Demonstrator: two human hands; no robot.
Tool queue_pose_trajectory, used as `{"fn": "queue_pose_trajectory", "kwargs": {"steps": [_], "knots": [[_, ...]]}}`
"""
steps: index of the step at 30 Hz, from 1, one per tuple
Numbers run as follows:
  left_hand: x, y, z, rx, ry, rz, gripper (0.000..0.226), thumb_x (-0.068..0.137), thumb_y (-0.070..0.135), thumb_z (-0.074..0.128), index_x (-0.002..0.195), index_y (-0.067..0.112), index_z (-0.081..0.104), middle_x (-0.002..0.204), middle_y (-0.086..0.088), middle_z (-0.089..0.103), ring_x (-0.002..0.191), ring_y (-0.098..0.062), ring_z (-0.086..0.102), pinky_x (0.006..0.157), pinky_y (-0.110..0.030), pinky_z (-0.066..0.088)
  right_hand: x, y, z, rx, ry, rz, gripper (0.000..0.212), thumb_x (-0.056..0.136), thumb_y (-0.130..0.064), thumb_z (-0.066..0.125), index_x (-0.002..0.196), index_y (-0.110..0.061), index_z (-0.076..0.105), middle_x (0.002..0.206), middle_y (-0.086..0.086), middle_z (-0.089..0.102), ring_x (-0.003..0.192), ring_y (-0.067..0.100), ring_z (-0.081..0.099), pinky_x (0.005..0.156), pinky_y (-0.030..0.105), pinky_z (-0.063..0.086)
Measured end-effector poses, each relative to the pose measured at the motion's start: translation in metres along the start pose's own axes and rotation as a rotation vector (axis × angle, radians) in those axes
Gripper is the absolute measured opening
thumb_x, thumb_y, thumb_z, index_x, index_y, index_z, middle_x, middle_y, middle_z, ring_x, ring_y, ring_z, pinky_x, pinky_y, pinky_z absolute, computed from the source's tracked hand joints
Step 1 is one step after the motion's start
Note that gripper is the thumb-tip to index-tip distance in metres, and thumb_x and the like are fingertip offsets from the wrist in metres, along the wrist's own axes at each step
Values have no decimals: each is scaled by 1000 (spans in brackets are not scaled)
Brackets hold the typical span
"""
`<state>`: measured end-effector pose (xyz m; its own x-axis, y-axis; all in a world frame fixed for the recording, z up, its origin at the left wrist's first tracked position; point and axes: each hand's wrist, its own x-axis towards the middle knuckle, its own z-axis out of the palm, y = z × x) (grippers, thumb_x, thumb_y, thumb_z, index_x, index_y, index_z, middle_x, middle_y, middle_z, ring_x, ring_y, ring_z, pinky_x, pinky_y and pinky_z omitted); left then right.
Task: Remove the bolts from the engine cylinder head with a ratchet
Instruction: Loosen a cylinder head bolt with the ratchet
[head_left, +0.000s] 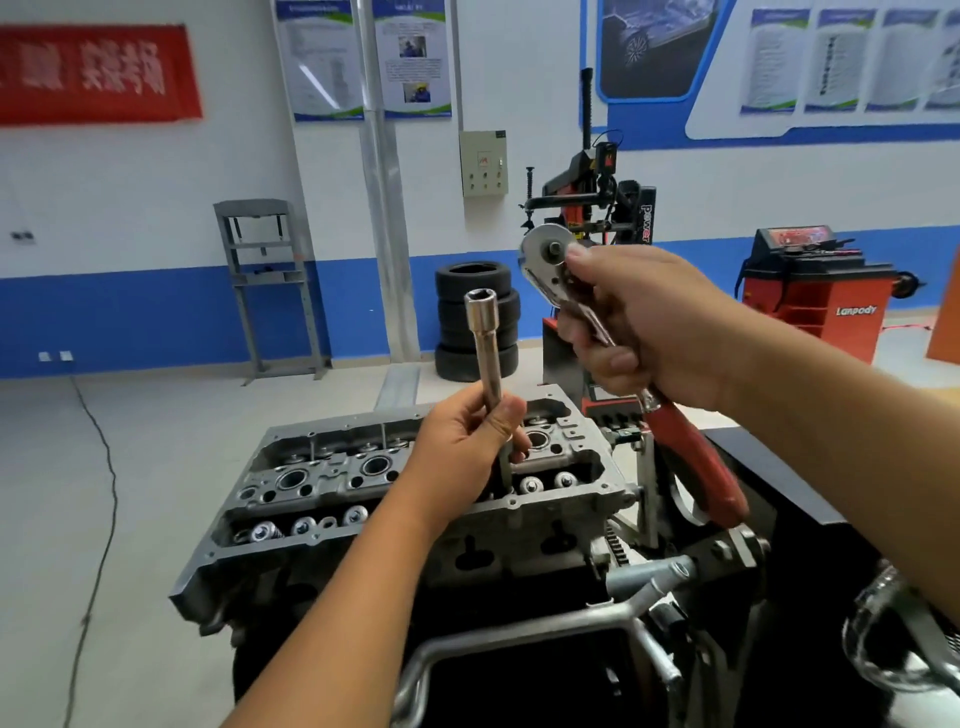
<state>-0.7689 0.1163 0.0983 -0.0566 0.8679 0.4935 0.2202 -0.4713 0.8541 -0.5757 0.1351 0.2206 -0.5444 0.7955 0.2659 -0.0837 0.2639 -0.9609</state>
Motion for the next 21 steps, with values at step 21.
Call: {"fn": "queue_pose_trajectory", "kwargs": {"steps": [21], "knots": [[1,5,2,26,-15,-13,33,90,57,59,96,25,68,86,-13,74,88,-36,71,80,-39,60,32,-72,21,-505,-201,344,40,102,-49,51,75,-21,56,57,-1,39,35,9,19,37,13,18]]}}
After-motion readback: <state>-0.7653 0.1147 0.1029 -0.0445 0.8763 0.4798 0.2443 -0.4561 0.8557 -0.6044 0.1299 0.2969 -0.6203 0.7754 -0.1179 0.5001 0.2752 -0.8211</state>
